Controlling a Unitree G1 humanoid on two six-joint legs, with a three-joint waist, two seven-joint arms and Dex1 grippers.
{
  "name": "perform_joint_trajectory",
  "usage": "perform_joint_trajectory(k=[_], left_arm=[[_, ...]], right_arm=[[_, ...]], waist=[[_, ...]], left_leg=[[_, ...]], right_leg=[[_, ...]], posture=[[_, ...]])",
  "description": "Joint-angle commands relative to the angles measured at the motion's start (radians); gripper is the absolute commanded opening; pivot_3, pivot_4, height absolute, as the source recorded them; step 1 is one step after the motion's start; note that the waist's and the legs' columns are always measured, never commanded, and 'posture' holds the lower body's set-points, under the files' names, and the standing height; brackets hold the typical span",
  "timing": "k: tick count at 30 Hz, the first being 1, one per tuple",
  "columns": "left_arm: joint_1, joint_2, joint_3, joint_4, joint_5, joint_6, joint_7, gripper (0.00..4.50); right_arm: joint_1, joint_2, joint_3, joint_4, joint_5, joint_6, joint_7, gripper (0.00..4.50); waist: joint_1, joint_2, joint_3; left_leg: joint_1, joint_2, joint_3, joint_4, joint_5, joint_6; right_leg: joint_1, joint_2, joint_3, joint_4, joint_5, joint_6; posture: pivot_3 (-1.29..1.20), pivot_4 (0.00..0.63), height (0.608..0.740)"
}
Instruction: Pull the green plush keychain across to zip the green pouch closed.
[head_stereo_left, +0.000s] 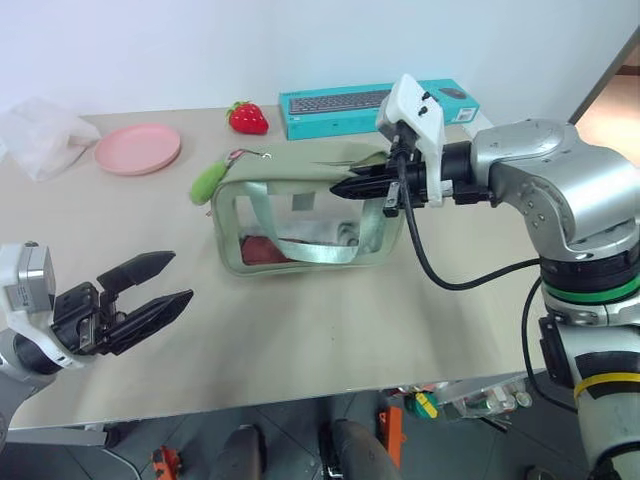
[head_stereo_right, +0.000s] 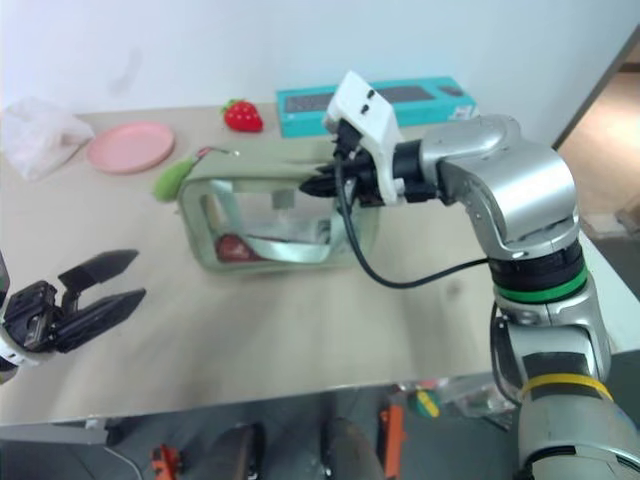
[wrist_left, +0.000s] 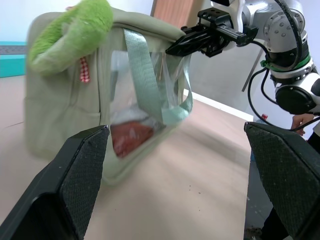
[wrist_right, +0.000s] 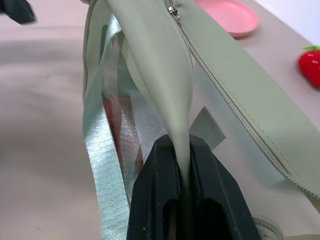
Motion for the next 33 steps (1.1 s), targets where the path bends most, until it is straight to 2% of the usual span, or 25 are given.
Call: perform_joint_trajectory(k=[1, 9, 10, 11, 18, 21, 26, 29, 33], left_arm=[[0.02, 0.006, 0.02, -0.044, -0.01, -0.015, 0.005, 4.5], [0.065, 0.058, 0.067, -0.05, 0.005, -0.022, -0.021, 4.5], [0.064, 0.066, 0.074, -0.049, 0.003, -0.024, -0.022, 4.5], [0.063, 0.071, 0.078, -0.049, 0.002, -0.024, -0.023, 4.5], [0.043, 0.095, 0.09, -0.073, -0.015, -0.024, -0.016, 4.5], [0.03, 0.09, 0.071, -0.08, -0.016, -0.02, -0.009, 4.5], [0.032, 0.084, 0.05, -0.099, -0.016, -0.016, -0.007, 4.5], [0.021, 0.093, 0.047, -0.109, -0.028, -0.014, -0.003, 4.5], [-0.015, 0.101, 0.036, -0.108, -0.042, -0.014, 0.005, 4.5]], right_arm=[[0.015, 0.024, -0.006, -0.081, 0.029, 0.031, -0.038, 0.04], [0.036, 0.043, -0.008, -0.109, 0.073, 0.052, -0.06, 0.04], [0.042, 0.042, -0.007, -0.115, 0.081, 0.043, -0.053, 0.78], [0.046, 0.041, -0.006, -0.119, 0.087, 0.036, -0.049, 0.94], [0.07, 0.047, -0.013, -0.12, 0.129, 0.024, -0.042, 3.39], [0.069, 0.046, -0.086, -0.077, 0.226, 0.044, 0.022, 4.44], [0.122, -0.052, -0.222, -0.017, 0.298, -0.084, 0.174, 4.44], [0.197, -0.148, -0.252, 0.042, 0.248, -0.227, 0.272, 4.44], [0.269, -0.219, -0.243, 0.129, 0.172, -0.359, 0.32, 4.44]], waist=[[0.0, 0.0, 0.0], [0.0, 0.0, 0.0], [0.0, 0.0, 0.0], [0.0, 0.0, 0.0], [0.0, 0.0, 0.0], [0.0, 0.0, 0.0], [0.002, -0.001, 0.0], [0.006, -0.001, -0.001], [0.005, -0.001, -0.001]], left_leg=[[0.0, 0.001, 0.0, 0.0, 0.0, 0.0], [-0.002, 0.0, 0.001, 0.0, 0.0, 0.0], [-0.002, 0.0, 0.001, 0.0, 0.0, 0.0], [-0.002, 0.0, 0.002, 0.0, 0.0, 0.0], [-0.002, 0.001, 0.002, 0.0, 0.0, 0.0], [-0.002, 0.001, 0.002, 0.0, 0.0, 0.0], [-0.003, 0.001, 0.002, 0.0, 0.0, 0.0], [-0.003, 0.0, 0.002, 0.0, 0.0, 0.0], [-0.002, 0.0, 0.004, 0.001, 0.0, 0.0]], right_leg=[[0.0, 0.0, 0.0, 0.0, 0.0, 0.0], [-0.003, 0.0, 0.0, 0.0, 0.0, 0.0], [-0.004, 0.0, 0.0, 0.0, 0.0, -0.001], [-0.004, 0.0, 0.0, 0.0, 0.0, -0.001], [-0.004, 0.003, 0.001, 0.0, 0.001, -0.001], [-0.004, 0.004, 0.001, 0.0, 0.001, -0.001], [-0.004, 0.004, 0.001, 0.0, 0.001, -0.001], [-0.004, 0.003, 0.001, 0.0, 0.001, -0.001], [-0.004, 0.004, 0.002, 0.0, 0.002, -0.001]], posture=[[0.0, 0.15, 0.74], [0.0, 0.15, 0.74], [0.0, 0.15, 0.74], [0.0, 0.15, 0.74], [0.0, 0.15, 0.74], [0.0, 0.15, 0.74], [0.0, 0.15, 0.74], [0.0, 0.15, 0.74], [0.0, 0.15, 0.74]])
